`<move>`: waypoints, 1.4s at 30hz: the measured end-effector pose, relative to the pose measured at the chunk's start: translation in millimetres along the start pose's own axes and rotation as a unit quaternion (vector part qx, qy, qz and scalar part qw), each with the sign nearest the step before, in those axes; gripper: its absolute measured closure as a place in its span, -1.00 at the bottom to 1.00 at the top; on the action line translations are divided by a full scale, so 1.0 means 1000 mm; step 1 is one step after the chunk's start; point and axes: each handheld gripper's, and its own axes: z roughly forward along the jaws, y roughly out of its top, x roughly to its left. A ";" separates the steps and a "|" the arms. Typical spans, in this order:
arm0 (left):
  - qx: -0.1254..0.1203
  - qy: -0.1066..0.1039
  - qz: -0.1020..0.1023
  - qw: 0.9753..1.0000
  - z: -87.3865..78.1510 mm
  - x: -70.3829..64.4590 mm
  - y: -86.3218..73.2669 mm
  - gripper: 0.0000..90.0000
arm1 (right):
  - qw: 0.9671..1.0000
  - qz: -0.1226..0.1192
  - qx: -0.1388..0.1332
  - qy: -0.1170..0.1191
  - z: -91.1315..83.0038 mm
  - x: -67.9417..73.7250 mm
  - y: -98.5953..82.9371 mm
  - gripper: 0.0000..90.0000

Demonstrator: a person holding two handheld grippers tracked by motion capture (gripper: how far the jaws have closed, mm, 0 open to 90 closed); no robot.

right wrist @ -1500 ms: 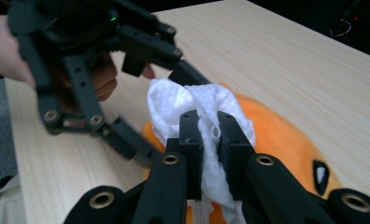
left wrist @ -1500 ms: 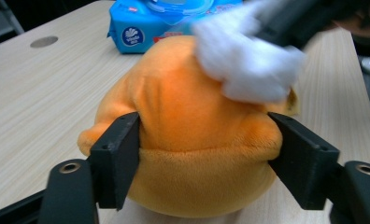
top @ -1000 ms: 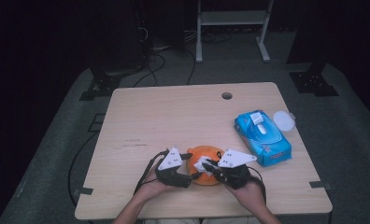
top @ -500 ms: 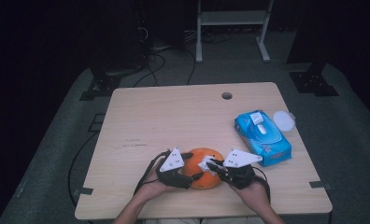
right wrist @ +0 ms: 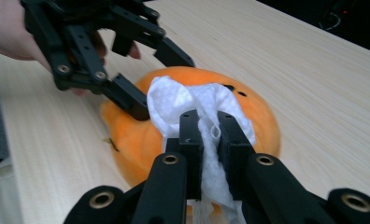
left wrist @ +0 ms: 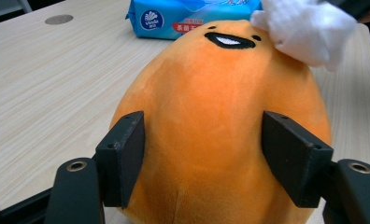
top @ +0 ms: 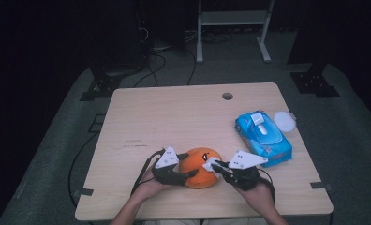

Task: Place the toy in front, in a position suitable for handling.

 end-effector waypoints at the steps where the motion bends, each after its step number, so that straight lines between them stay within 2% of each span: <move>1: 0.000 -0.001 0.001 1.000 0.000 0.000 0.000 -0.27 | 1.000 0.010 0.000 -0.007 -0.001 -0.006 -0.002 0.81; 4: 0.000 -0.005 0.001 1.000 0.000 0.000 0.000 -0.27 | 0.999 0.038 0.011 -0.036 -0.004 -0.027 -0.013 0.81; 6: 0.000 -0.006 0.002 1.000 0.000 0.000 0.000 -0.27 | 0.998 0.055 0.015 -0.036 -0.004 -0.034 -0.018 0.81; 8: 0.001 -0.005 0.002 1.000 0.001 -0.002 0.000 -0.27 | 0.998 0.058 0.008 -0.023 -0.003 -0.030 -0.017 0.81; 12: 0.004 -0.007 0.007 1.000 0.000 -0.005 0.000 -0.26 | 0.999 0.038 -0.004 -0.018 -0.002 -0.020 -0.007 0.81; 14: 0.003 -0.009 0.010 1.000 0.001 -0.008 0.001 -0.25 | 0.999 0.046 -0.003 -0.019 -0.001 -0.023 -0.008 0.81; 17: 0.005 -0.007 0.024 1.000 0.003 -0.014 0.004 -0.23 | 0.997 0.073 -0.001 -0.018 -0.001 -0.031 -0.014 0.81; 20: 0.009 -0.008 0.036 0.999 0.003 -0.018 0.005 -0.23 | 0.997 0.072 -0.009 -0.017 -0.002 -0.027 -0.011 0.81; 24: 0.009 -0.011 0.043 0.999 0.003 -0.021 0.006 -0.23 | 0.998 0.056 -0.017 -0.016 -0.002 -0.021 -0.004 0.81; 28: 0.002 -0.022 0.041 0.999 0.003 -0.022 0.009 -0.28 | 0.998 0.068 -0.008 -0.012 -0.001 -0.030 -0.010 0.81; 30: -0.008 -0.029 0.020 0.999 -0.001 -0.017 0.014 -0.45 | 0.998 0.059 -0.004 -0.009 0.000 -0.029 -0.012 0.81; 32: -0.020 -0.020 0.006 1.000 -0.002 -0.012 0.015 -0.57 | 0.999 0.049 -0.004 -0.008 0.000 -0.026 -0.012 0.81; 33: -0.018 -0.011 0.002 1.000 -0.001 -0.011 0.015 -0.61 | 0.999 0.048 -0.005 -0.007 0.000 -0.025 -0.012 0.81; 35: -0.009 -0.014 -0.002 1.000 0.003 -0.010 0.011 -0.59 | 0.999 0.046 -0.006 -0.006 0.000 -0.024 -0.011 0.81; 38: 0.000 -0.010 0.015 1.000 0.008 -0.018 0.010 -0.40 | 0.998 0.060 -0.006 -0.007 0.000 -0.027 -0.011 0.81; 40: 0.006 -0.008 0.032 0.999 0.007 -0.023 0.011 -0.36 | 0.998 0.060 -0.008 -0.009 0.001 -0.026 -0.010 0.81; 42: 0.008 -0.010 0.040 0.999 0.007 -0.026 0.011 -0.34 | 0.998 0.057 -0.009 -0.012 0.001 -0.023 -0.008 0.81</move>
